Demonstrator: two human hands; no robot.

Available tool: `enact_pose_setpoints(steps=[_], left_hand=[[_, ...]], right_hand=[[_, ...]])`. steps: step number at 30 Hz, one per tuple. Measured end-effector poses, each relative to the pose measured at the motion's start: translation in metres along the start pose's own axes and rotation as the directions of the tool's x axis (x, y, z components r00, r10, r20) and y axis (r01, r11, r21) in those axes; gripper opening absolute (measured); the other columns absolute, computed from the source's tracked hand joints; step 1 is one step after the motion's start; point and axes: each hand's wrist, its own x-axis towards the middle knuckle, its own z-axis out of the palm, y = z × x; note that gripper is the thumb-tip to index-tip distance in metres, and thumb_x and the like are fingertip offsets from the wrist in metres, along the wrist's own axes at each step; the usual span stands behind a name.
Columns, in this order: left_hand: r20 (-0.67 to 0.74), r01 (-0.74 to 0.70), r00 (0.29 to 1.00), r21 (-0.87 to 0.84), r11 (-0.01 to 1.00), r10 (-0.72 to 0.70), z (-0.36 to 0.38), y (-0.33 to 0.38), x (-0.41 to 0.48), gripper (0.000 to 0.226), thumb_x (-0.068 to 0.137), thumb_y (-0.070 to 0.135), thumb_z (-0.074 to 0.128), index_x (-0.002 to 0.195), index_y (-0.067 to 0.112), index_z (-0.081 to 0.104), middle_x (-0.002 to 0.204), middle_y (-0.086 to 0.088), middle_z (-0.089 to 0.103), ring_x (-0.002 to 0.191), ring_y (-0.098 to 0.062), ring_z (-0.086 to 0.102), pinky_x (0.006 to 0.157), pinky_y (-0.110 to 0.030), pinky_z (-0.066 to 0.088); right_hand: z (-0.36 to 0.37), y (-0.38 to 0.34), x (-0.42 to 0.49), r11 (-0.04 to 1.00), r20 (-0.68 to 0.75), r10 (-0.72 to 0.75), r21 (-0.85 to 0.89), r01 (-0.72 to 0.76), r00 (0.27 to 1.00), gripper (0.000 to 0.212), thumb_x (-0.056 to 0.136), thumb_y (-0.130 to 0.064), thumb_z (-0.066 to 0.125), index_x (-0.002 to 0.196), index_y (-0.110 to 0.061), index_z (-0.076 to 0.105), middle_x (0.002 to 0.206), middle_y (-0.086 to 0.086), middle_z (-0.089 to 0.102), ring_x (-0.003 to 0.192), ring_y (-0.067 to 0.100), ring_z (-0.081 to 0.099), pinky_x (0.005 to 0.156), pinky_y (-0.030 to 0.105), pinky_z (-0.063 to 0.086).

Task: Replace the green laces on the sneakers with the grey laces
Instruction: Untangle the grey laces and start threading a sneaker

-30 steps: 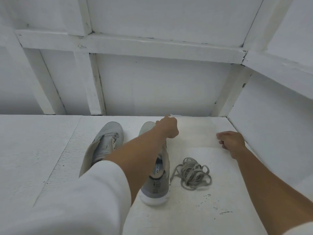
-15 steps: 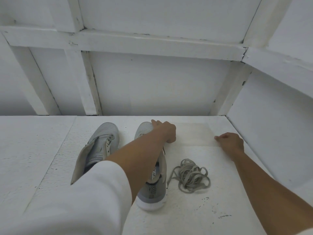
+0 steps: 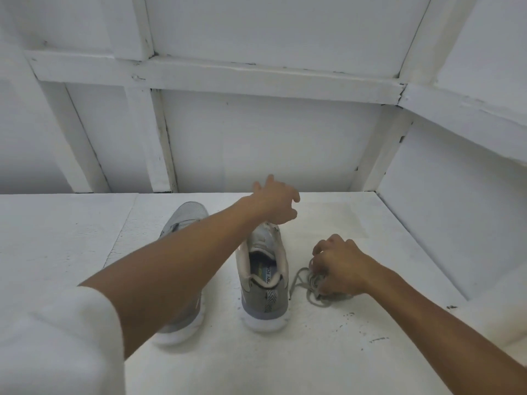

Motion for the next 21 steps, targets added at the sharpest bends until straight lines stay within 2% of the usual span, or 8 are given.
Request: enact_pose_setpoints(steps=[2, 5, 8, 10, 14, 15, 18, 21], left_hand=[[-0.032, -0.036, 0.999, -0.025, 0.999, 0.035, -0.006, -0.002, -0.016, 0.042, 0.094, 0.034, 0.052, 0.136, 0.03, 0.05, 0.146, 0.002, 0.044, 0.146, -0.03, 0.01, 0.111, -0.048, 0.019], [-0.109, -0.1, 0.99, -0.077, 0.992, 0.092, -0.012, -0.002, -0.039, 0.034, 0.094, 0.032, 0.053, 0.128, 0.027, 0.058, 0.134, 0.001, 0.054, 0.137, -0.025, 0.028, 0.104, -0.04, 0.028], [-0.154, -0.166, 0.978, -0.175, 0.971, 0.14, -0.016, 0.005, -0.058, 0.026, 0.094, 0.028, 0.055, 0.117, 0.023, 0.067, 0.122, 0.003, 0.063, 0.12, -0.019, 0.048, 0.098, -0.033, 0.041], [-0.127, -0.199, 0.976, -0.216, 0.956, 0.175, -0.018, 0.014, -0.066, 0.023, 0.093, 0.029, 0.057, 0.112, 0.023, 0.069, 0.114, 0.005, 0.067, 0.109, -0.015, 0.056, 0.09, -0.028, 0.046], [-0.06, -0.249, 0.969, -0.221, 0.943, 0.241, -0.016, 0.031, -0.072, 0.027, 0.092, 0.035, 0.061, 0.115, 0.024, 0.068, 0.108, 0.009, 0.069, 0.094, -0.008, 0.056, 0.066, -0.016, 0.039], [-0.042, -0.255, 0.967, -0.227, 0.94, 0.253, -0.015, 0.034, -0.073, 0.03, 0.091, 0.037, 0.062, 0.118, 0.025, 0.067, 0.108, 0.01, 0.069, 0.09, -0.007, 0.055, 0.064, -0.015, 0.037], [0.016, -0.268, 0.959, -0.271, 0.925, 0.283, -0.014, 0.043, -0.075, 0.038, 0.088, 0.042, 0.066, 0.122, 0.025, 0.064, 0.103, 0.011, 0.071, 0.087, -0.007, 0.055, 0.073, -0.02, 0.039], [-0.004, -0.295, 0.952, -0.28, 0.913, 0.307, -0.017, 0.052, -0.079, 0.035, 0.086, 0.045, 0.068, 0.115, 0.025, 0.068, 0.086, 0.011, 0.067, 0.082, -0.008, 0.057, 0.069, -0.023, 0.042]], right_hand=[[-0.001, 0.001, -0.004, 1.0, -0.054, -0.012, 0.001, 0.012, 0.998, 0.022, 0.085, -0.033, 0.062, 0.104, -0.027, 0.071, 0.132, -0.008, 0.049, 0.12, 0.021, 0.034, 0.087, 0.033, 0.031], [-0.008, 0.008, -0.013, 0.993, -0.097, 0.017, 0.114, -0.006, 0.995, 0.007, 0.09, -0.028, 0.061, 0.092, -0.03, 0.067, 0.128, -0.011, 0.05, 0.12, 0.018, 0.036, 0.091, 0.033, 0.034], [-0.019, 0.019, -0.027, 0.975, -0.14, 0.052, 0.221, -0.02, 0.989, 0.019, 0.088, -0.03, 0.066, 0.075, -0.039, 0.055, 0.12, -0.014, 0.052, 0.114, 0.012, 0.043, 0.094, 0.033, 0.041], [-0.029, 0.023, -0.038, 0.96, -0.16, 0.073, 0.28, -0.026, 0.984, 0.021, 0.088, -0.031, 0.067, 0.073, -0.04, 0.056, 0.113, -0.013, 0.055, 0.105, 0.009, 0.049, 0.09, 0.032, 0.045], [-0.048, 0.023, -0.056, 0.908, -0.203, 0.119, 0.419, -0.024, 0.972, 0.018, 0.087, -0.029, 0.07, 0.073, -0.039, 0.063, 0.092, -0.011, 0.065, 0.085, 0.002, 0.063, 0.079, 0.03, 0.053], [-0.053, 0.021, -0.061, 0.893, -0.217, 0.128, 0.451, -0.017, 0.968, 0.018, 0.086, -0.028, 0.071, 0.073, -0.037, 0.064, 0.087, -0.011, 0.067, 0.081, 0.001, 0.065, 0.076, 0.029, 0.053], [-0.065, 0.016, -0.074, 0.867, -0.275, 0.153, 0.498, 0.004, 0.949, 0.013, 0.085, -0.026, 0.072, 0.074, -0.031, 0.069, 0.08, -0.01, 0.069, 0.079, 0.006, 0.065, 0.072, 0.03, 0.053], [-0.078, 0.014, -0.085, 0.833, -0.324, 0.194, 0.553, 0.019, 0.926, 0.008, 0.084, -0.026, 0.074, 0.076, -0.026, 0.072, 0.077, -0.002, 0.069, 0.078, 0.02, 0.064, 0.073, 0.038, 0.051]])
